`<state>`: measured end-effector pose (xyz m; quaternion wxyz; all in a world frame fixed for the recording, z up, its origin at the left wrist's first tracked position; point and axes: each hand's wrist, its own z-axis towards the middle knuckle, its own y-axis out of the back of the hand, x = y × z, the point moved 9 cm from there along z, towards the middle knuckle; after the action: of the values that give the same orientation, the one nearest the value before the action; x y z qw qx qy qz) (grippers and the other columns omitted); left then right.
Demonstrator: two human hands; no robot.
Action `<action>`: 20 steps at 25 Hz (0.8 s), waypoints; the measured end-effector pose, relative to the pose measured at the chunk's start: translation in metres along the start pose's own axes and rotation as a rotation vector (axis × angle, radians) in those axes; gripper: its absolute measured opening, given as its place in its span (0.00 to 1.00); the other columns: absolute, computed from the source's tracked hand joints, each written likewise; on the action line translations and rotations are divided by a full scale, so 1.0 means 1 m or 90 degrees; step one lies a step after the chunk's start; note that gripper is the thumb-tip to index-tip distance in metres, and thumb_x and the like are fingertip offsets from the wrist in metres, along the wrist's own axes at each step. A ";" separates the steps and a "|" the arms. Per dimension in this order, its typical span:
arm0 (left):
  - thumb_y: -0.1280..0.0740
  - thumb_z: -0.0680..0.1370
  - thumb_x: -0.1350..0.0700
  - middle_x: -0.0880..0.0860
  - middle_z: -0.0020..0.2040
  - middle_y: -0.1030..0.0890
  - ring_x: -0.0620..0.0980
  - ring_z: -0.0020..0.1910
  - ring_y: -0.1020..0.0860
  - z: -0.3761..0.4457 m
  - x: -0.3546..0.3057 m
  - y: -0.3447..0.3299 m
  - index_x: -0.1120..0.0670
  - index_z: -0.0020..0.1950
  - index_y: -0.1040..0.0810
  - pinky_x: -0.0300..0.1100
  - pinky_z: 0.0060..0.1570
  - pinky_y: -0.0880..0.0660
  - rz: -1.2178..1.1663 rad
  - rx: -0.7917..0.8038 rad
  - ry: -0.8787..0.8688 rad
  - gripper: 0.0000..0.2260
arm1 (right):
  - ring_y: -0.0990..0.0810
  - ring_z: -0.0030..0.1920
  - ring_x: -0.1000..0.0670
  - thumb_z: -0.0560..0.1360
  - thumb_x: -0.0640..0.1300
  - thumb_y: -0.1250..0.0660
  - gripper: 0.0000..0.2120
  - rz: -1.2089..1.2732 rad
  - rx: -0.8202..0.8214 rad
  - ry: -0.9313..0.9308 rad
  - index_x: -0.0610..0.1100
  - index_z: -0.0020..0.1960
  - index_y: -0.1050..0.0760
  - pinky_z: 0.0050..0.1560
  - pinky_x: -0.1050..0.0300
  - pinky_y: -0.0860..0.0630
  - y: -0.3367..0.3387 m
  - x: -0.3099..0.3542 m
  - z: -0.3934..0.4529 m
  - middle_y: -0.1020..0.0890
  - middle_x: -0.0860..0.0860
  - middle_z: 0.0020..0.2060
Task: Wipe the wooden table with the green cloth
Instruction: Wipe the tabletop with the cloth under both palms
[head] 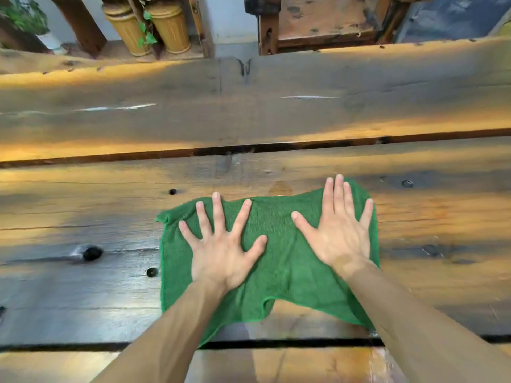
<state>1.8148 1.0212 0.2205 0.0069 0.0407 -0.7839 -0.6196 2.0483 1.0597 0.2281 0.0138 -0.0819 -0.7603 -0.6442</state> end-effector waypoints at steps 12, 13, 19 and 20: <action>0.59 0.75 0.25 0.56 0.82 0.64 0.60 0.81 0.64 0.200 -0.007 0.052 0.34 0.80 0.62 0.75 0.71 0.61 -0.005 -0.046 0.034 0.35 | 0.63 0.81 0.52 0.75 0.76 0.59 0.48 -0.007 -0.057 0.043 0.46 0.82 0.64 0.77 0.35 0.62 0.035 0.037 0.217 0.63 0.50 0.81; 0.58 0.76 0.25 0.55 0.83 0.63 0.59 0.81 0.64 0.217 -0.008 0.056 0.34 0.80 0.60 0.75 0.71 0.62 -0.012 -0.039 0.029 0.34 | 0.63 0.81 0.52 0.75 0.77 0.60 0.48 -0.014 -0.055 0.045 0.47 0.82 0.64 0.77 0.34 0.62 0.037 0.042 0.236 0.63 0.50 0.81; 0.54 0.76 0.25 0.52 0.83 0.60 0.58 0.81 0.62 0.346 -0.013 0.091 0.34 0.81 0.55 0.74 0.71 0.63 -0.045 -0.062 0.028 0.34 | 0.61 0.81 0.51 0.74 0.77 0.59 0.48 -0.015 -0.062 0.030 0.47 0.82 0.62 0.77 0.33 0.62 0.050 0.056 0.347 0.60 0.50 0.82; 0.53 0.76 0.25 0.52 0.83 0.59 0.58 0.81 0.62 0.374 -0.014 0.097 0.34 0.81 0.54 0.74 0.71 0.63 -0.040 -0.071 0.026 0.34 | 0.60 0.81 0.51 0.74 0.77 0.59 0.48 -0.003 -0.065 0.028 0.46 0.83 0.61 0.77 0.33 0.61 0.054 0.058 0.374 0.59 0.50 0.82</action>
<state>1.8008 1.4075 0.2282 0.0056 0.0774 -0.7461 -0.6613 2.0302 1.4416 0.2245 0.0247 -0.0666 -0.7260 -0.6840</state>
